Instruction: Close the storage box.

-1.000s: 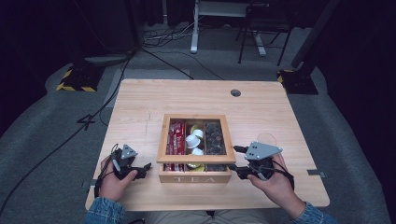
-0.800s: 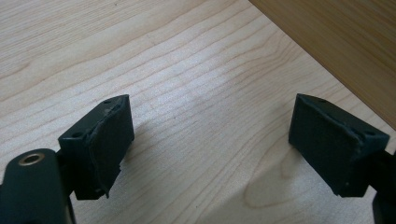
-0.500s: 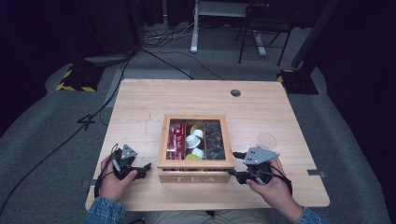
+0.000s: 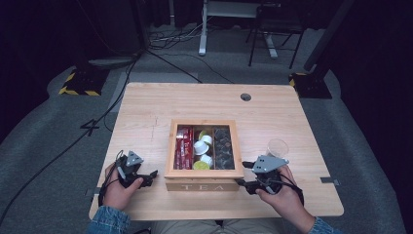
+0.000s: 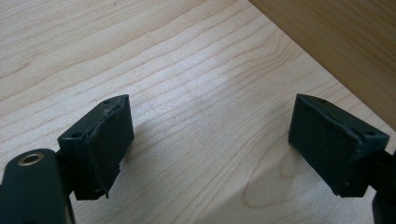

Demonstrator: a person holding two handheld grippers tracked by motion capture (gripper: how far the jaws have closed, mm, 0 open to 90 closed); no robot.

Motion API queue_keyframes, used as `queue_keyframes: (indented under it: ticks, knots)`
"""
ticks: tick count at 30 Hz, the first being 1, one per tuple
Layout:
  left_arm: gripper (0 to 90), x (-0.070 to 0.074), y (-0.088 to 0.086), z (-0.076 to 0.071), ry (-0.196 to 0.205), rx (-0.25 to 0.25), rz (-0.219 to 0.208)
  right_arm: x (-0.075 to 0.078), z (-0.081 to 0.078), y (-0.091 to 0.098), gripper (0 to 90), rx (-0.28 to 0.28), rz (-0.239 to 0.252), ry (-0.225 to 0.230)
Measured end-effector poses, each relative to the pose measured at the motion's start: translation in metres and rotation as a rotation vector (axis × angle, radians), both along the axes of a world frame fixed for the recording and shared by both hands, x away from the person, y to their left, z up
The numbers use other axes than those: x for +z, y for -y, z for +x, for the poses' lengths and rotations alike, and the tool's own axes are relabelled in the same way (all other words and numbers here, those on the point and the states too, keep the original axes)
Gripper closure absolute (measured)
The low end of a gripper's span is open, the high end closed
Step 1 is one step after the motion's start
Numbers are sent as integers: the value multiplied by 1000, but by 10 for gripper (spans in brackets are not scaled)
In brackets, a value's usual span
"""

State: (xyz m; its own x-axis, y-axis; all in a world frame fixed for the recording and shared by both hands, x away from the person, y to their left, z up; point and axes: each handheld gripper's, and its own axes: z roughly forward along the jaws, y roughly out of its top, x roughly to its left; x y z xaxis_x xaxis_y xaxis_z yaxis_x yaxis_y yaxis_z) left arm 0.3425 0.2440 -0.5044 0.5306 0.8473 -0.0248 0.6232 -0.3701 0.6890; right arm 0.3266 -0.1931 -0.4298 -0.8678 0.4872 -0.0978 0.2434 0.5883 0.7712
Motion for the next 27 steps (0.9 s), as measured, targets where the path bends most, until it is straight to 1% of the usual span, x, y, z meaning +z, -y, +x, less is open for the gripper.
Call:
queue_keyframes:
  ticks: [1, 2, 3, 4, 5, 6, 7, 10, 13, 15, 18, 22, 27]
  knots:
    - [144, 0, 0, 0, 0, 0, 0, 0, 0, 0, 344, 1, 1, -9]
    - [144, 0, 0, 0, 0, 0, -1, -1, 0, -1, 298, 4, -10, -24]
    - [144, 0, 0, 0, 1, 0, -2, -2, 0, -2, 277, 10, -28, -39]
    - [143, 0, 0, 0, 2, 0, -2, -4, -1, -2, 253, 4, 7, -40]
    - [143, 0, 0, 0, 2, 0, -2, -4, -1, -2, 237, 1, 16, -40]
    - [143, 0, 0, 0, 1, 0, -2, -2, -1, -2, 221, -1, 15, -34]
    - [143, 0, 0, 0, 2, -1, -2, 0, -2, -1, 204, -6, 25, -24]
    - [143, 0, 0, 0, 1, 0, -2, 4, -2, -1, 204, -3, 35, -25]
    - [143, 0, 0, 0, 1, 0, -2, 5, 1, 0, 204, 1, 49, -42]
    - [143, 0, 0, 0, 2, 0, -2, 7, 4, 3, 204, -1, 69, -49]
    - [143, 0, 0, 0, 1, -2, -1, 15, 7, 8, 200, -5, 97, -46]
    - [144, 0, -1, -1, 2, -3, -2, 27, 13, 20, 189, -13, 129, -39]
    - [144, 0, -2, -1, 2, -5, -1, 39, 19, 40, 175, -42, 140, -26]
